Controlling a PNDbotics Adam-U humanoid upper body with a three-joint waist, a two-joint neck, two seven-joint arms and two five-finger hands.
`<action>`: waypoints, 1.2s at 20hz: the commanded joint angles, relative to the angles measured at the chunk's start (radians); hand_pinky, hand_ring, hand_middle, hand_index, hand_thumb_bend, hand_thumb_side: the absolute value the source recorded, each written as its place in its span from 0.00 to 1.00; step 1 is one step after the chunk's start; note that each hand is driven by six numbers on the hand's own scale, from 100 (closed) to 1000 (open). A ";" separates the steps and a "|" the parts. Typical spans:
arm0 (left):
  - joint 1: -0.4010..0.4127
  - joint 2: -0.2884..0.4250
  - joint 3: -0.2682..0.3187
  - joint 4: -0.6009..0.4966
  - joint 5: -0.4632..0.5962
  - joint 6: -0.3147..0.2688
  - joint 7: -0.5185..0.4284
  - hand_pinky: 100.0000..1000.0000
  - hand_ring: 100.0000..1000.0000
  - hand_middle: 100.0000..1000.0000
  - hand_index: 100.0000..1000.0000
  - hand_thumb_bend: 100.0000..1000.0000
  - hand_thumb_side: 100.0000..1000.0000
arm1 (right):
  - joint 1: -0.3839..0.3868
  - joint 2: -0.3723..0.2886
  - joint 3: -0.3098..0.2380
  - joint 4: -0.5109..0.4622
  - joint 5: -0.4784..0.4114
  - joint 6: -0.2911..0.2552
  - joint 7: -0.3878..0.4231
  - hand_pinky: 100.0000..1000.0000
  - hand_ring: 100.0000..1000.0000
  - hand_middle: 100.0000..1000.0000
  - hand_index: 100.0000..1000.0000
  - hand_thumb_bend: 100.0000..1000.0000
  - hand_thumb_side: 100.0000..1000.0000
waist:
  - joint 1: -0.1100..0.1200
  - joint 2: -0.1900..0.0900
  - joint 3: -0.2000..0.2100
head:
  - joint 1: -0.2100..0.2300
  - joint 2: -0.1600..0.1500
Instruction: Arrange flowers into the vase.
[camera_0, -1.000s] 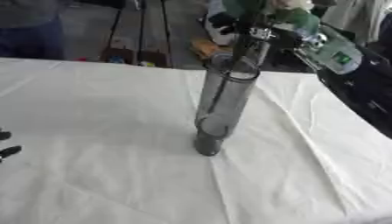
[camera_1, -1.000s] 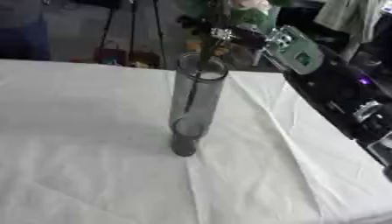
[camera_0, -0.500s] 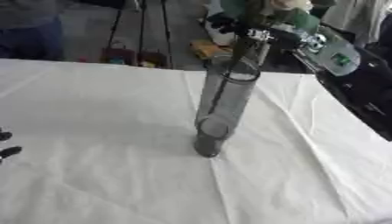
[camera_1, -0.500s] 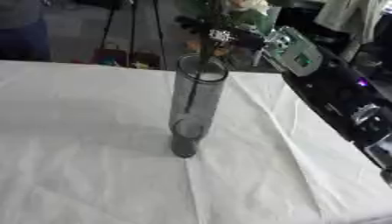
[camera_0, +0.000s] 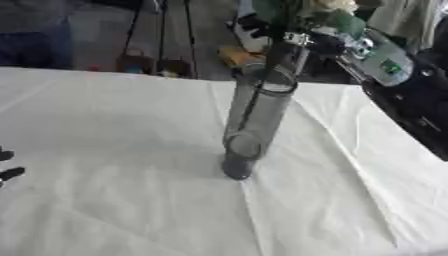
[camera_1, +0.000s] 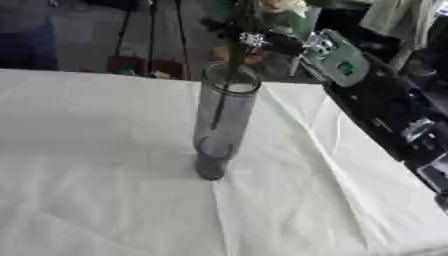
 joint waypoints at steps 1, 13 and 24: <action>-0.012 0.006 -0.002 -0.019 0.001 0.000 -0.002 0.69 0.96 0.63 0.78 0.93 0.75 | -0.009 -0.027 0.001 -0.010 -0.028 -0.331 0.327 0.93 1.00 0.97 1.00 0.00 1.00 | 0.006 -0.015 -0.005 | 0.002 -0.004; -0.008 0.008 0.000 -0.016 0.000 0.000 -0.001 0.69 0.96 0.63 0.78 0.93 0.75 | 0.014 -0.063 0.033 -0.077 -0.143 -0.331 0.327 0.89 0.98 0.95 1.00 0.00 1.00 | 0.001 -0.023 -0.021 | 0.001 0.001; -0.006 0.011 0.000 -0.016 -0.001 0.000 -0.001 0.69 0.95 0.63 0.78 0.93 0.75 | 0.022 -0.085 0.073 -0.103 -0.180 -0.331 0.327 0.87 0.97 0.94 1.00 0.00 1.00 | -0.002 -0.027 -0.023 | -0.001 0.003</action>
